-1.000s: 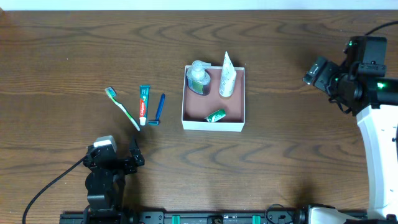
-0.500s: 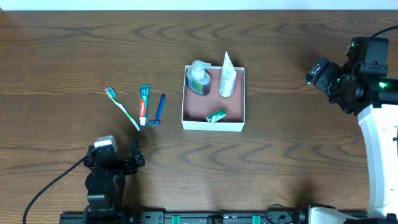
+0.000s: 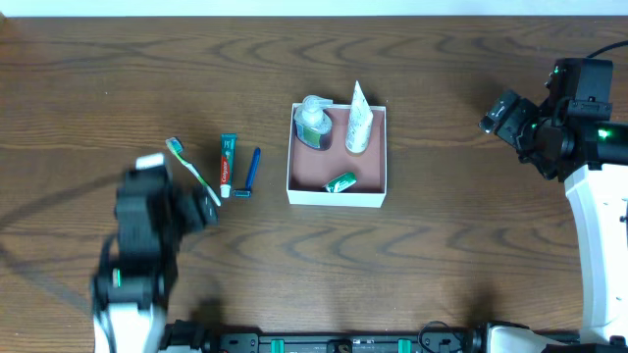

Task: Pack container
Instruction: 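Reach the left gripper to the green toothbrush and grasp its handle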

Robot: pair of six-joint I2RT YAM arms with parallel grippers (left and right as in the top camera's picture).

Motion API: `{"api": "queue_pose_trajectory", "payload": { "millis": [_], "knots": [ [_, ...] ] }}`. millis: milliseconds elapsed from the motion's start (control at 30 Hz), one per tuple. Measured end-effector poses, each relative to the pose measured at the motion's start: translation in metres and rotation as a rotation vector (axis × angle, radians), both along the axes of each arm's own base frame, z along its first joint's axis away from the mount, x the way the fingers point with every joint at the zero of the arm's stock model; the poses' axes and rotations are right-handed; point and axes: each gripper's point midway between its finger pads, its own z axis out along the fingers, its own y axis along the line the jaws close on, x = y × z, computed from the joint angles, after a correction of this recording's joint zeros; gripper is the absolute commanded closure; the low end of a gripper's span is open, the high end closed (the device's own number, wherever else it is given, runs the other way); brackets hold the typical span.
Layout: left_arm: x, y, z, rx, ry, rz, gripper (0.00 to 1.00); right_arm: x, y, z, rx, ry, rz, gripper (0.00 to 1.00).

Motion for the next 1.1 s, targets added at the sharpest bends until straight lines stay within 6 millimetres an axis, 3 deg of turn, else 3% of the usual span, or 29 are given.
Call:
{"api": "queue_pose_trajectory", "payload": {
  "millis": [167,300,433,700,967,1100],
  "knots": [
    [0.049,0.001,-0.011,0.002,0.163,0.002,0.02,0.0,0.0,0.0,0.0,0.001,0.0,0.01],
    [0.07,0.002,-0.036,0.001,0.244,0.004,0.02,0.0,0.0,0.0,0.0,0.001,0.0,0.01],
    [0.069,0.007,-0.067,-0.044,0.335,0.084,0.02,0.0,0.0,0.0,0.0,0.001,0.0,0.01],
    [0.067,0.049,-0.108,-0.168,0.394,0.377,0.02,0.0,0.0,0.0,0.0,0.001,0.0,0.01],
    [0.086,0.04,-0.128,-0.239,0.381,0.326,0.01,0.0,0.0,0.0,0.0,0.001,0.0,0.01],
    [0.086,0.038,-0.141,-0.25,0.414,0.323,0.14,0.0,0.0,0.0,0.0,0.001,0.0,0.01]
  ]
}}
